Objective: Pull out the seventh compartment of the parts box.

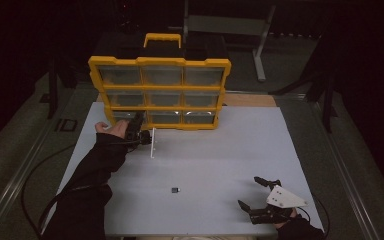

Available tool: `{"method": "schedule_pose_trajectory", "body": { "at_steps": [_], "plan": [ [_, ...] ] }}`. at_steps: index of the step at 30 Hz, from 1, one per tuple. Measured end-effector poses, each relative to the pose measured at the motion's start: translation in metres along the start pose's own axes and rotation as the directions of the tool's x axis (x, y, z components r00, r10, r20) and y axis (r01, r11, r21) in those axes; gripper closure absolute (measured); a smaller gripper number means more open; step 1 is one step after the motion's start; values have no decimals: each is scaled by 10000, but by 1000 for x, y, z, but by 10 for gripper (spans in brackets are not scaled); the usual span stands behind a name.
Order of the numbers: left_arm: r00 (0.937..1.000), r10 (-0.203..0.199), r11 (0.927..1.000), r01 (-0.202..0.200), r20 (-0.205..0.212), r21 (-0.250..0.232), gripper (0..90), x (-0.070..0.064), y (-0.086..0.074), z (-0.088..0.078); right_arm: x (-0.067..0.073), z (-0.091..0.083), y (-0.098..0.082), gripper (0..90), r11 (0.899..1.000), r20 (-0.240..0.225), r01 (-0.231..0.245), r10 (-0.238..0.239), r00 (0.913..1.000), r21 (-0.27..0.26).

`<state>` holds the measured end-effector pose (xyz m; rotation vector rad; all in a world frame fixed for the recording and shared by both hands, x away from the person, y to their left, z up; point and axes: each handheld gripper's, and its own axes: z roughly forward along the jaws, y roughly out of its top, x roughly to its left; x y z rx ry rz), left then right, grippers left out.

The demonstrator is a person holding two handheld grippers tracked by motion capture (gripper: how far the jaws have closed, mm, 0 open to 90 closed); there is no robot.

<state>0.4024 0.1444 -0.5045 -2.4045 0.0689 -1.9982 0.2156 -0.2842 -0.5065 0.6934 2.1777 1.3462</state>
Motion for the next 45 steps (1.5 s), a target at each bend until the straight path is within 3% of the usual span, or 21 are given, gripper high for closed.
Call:
{"method": "schedule_pose_trajectory", "body": {
  "at_steps": [22, 40, 45],
  "plan": [
    [9989, 11, 10000, -13, 475, 38, 783, 3, 1, -19, 0, 0, 0, 79, 10000, 62, 22, -22, 10000, 41],
    [9986, 86, 9999, -81, 530, -90, 781, 2, 1, -36, 1, 1, 0, 79, 10000, 54, 4, -4, 10000, 70],
    [9983, 19, 9999, -11, 584, -140, 780, 1, 1, -42, 1, -2, 2, 79, 9998, 208, 154, -151, 9997, -137]
  ]
}}
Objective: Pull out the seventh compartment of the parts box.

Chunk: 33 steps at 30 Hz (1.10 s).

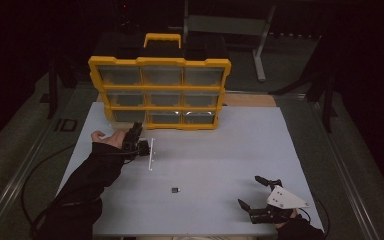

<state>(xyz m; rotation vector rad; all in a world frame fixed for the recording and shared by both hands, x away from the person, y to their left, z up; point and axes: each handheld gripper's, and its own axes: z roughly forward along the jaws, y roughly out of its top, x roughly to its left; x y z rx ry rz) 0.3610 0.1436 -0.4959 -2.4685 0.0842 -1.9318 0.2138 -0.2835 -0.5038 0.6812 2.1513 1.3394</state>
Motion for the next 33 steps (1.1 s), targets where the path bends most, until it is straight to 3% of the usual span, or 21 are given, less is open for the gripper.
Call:
{"method": "schedule_pose_trajectory", "body": {
  "at_steps": [20, 33],
  "plan": [
    [10000, 84, 10000, -84, -14, 37, 781, -4, 3, -20, 1, 1, 0, 79, 10000, -16, 3, -3, 10000, 35],
    [9998, -214, 9997, 213, 38, 127, 781, -7, 8, -31, 1, 2, 0, 79, 10000, -27, 56, -56, 10000, 53]
  ]
}}
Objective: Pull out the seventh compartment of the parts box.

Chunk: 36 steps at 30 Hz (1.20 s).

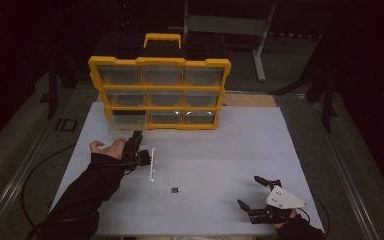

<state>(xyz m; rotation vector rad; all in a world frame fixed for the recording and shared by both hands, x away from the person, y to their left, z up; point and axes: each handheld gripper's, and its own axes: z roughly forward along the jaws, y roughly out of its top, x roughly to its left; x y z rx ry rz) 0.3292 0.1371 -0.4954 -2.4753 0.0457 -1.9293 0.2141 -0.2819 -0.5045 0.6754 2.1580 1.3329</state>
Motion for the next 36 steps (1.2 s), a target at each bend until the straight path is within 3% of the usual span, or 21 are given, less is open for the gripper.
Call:
{"method": "schedule_pose_trajectory", "body": {
  "at_steps": [24, 36],
  "plan": [
    [9995, 125, 9999, -122, 297, -118, 772, 5, -3, 3, 1, 0, 0, 79, 10000, -5, 20, -20, 10000, 42],
    [9968, 64, 9999, -57, 799, -94, 758, 9, -3, 5, 1, 0, 0, 79, 10000, -18, 24, -24, 10000, 40]
  ]
}}
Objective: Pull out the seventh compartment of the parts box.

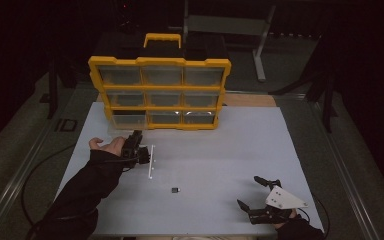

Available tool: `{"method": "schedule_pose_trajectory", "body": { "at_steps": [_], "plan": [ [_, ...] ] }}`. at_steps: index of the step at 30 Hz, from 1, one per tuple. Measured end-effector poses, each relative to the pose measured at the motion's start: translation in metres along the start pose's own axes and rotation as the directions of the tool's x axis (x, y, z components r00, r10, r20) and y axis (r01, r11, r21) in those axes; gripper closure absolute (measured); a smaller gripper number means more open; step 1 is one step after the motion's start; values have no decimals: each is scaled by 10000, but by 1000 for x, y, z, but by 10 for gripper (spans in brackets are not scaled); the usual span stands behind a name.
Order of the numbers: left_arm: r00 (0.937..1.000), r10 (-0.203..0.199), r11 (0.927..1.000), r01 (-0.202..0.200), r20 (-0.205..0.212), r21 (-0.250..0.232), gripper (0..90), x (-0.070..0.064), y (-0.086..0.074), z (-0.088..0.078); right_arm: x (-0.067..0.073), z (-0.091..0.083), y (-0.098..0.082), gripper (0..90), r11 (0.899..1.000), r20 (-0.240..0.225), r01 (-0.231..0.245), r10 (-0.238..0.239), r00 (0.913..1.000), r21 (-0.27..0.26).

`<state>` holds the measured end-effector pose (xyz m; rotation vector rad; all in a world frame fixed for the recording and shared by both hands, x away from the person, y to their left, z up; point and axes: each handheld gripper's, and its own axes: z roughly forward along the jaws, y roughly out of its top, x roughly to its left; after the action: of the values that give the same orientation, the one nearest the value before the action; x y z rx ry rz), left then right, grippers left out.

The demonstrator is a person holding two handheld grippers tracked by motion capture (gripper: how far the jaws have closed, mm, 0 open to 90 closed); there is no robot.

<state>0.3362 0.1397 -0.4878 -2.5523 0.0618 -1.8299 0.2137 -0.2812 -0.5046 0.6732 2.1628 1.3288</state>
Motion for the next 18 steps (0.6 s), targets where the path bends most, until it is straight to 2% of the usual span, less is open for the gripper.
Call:
{"method": "schedule_pose_trajectory", "body": {
  "at_steps": [2, 3, 4, 5, 7, 8, 9, 10, 11, 12, 14, 15, 16, 17, 18],
  "plan": [
    [9992, -214, 9997, 217, 335, -94, 713, 2, 0, -2, 0, 0, 0, 79, 10000, 13, -8, 8, 10000, 1],
    [9980, -533, 9984, 539, 343, -149, 560, 3, 1, -3, 0, 0, 0, 79, 10000, 2, 10, -10, 10000, 7],
    [9903, -1166, 9926, 1188, 761, -248, 432, 6, 2, -5, 0, 0, 0, 79, 10000, 17, 8, -8, 10000, 8],
    [9830, -1537, 9871, 1573, 1002, -293, 336, 8, 2, -6, -1, 0, 0, 79, 10000, 11, -8, 8, 10000, -9],
    [9651, -2280, 9724, 2325, 1289, -208, 201, 13, 1, -7, -1, 0, 0, 79, 10000, 11, -13, 13, 10000, -8],
    [9500, -2702, 9604, 2774, 1563, -261, 133, 16, 0, -7, -1, 0, 0, 79, 10000, 15, -3, 3, 10000, 3],
    [9330, -3094, 9462, 3214, 1839, -386, 119, 20, -1, -9, 0, 0, 0, 79, 10000, 18, -8, 8, 10000, 19],
    [9330, -3094, 9462, 3214, 1839, -386, 112, 20, -1, -9, 0, 0, 0, 79, 10000, 18, -8, 8, 10000, 19],
    [8738, -4144, 8941, 4431, 2545, -653, 112, 27, -4, -12, 0, 0, 0, 79, 10000, 11, -4, 4, 10000, 15],
    [8388, -4605, 8634, 4992, 2905, -727, 91, 30, -6, -13, 0, 0, 0, 79, 10000, 24, 13, -13, 10000, -3],
    [7807, -5273, 8101, 5810, 3354, -788, 65, 36, -8, -15, -1, 0, 0, 79, 10000, 22, -8, 8, 10000, -11],
    [7464, -5514, 7834, 6168, 3725, -764, 49, 38, -10, -16, -1, 0, 0, 79, 10000, 25, -7, 7, 10000, -5],
    [7464, -5514, 7834, 6168, 3725, -764, 1, 38, -10, -16, -1, 0, 0, 79, 10000, 25, -7, 7, 10000, -5],
    [6958, -5943, 7376, 6714, 4034, -715, 1, 42, -13, -17, -1, 0, 0, 79, 10000, 18, -5, 5, 10000, 2],
    [6630, -6167, 7081, 7027, 4243, -690, 1, 44, -14, -17, 0, 0, 0, 79, 10000, 19, -5, 5, 10000, 15]
  ]
}}
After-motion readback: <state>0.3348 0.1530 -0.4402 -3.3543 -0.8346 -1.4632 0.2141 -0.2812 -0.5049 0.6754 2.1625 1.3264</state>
